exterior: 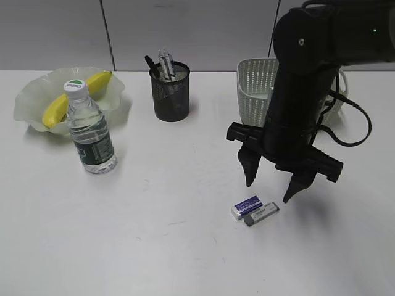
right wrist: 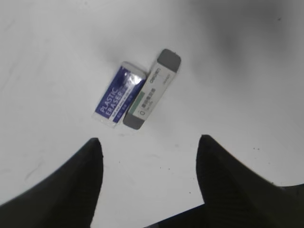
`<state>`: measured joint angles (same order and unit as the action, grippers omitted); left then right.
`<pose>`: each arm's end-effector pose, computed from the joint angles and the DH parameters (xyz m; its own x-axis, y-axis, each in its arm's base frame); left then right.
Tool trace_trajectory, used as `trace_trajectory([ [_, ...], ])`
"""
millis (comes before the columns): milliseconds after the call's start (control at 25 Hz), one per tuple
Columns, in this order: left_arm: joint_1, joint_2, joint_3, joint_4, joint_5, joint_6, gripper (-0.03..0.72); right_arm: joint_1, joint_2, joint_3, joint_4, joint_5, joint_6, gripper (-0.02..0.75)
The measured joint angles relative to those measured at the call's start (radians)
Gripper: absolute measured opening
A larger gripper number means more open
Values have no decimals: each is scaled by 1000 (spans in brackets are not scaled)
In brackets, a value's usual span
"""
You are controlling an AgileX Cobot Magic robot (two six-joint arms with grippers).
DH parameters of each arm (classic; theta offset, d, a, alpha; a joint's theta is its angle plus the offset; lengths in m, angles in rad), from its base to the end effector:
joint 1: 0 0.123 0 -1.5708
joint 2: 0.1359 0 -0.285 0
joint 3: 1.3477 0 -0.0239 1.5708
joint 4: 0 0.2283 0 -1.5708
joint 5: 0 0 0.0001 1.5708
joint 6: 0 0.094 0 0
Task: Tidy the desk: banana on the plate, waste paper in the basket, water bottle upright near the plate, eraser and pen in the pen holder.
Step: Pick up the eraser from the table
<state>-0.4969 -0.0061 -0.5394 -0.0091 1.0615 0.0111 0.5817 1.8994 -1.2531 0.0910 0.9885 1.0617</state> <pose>-0.0242 0.0123 0.2750 -0.3623 0.2040 -0.9095 0.4855 0.8743 0.0028 0.2769 0.1907 0.1833 -0.8626 0.5026 0.0569 0.5054 0.8610 0.0561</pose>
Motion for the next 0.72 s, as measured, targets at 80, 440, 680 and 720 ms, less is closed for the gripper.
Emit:
trace_trajectory([
  [80, 0, 0, 0, 0, 0, 0, 230, -22, 6, 0, -4, -6, -10, 491],
  [440, 0, 0, 0, 0, 0, 0, 230, -50, 12, 0, -14, 1, -481, 491],
  [680, 0, 0, 0, 0, 0, 0, 230, -50, 12, 0, -25, 55, -830, 623],
  [720, 0, 0, 0, 0, 0, 0, 230, -50, 12, 0, -25, 56, -878, 645],
])
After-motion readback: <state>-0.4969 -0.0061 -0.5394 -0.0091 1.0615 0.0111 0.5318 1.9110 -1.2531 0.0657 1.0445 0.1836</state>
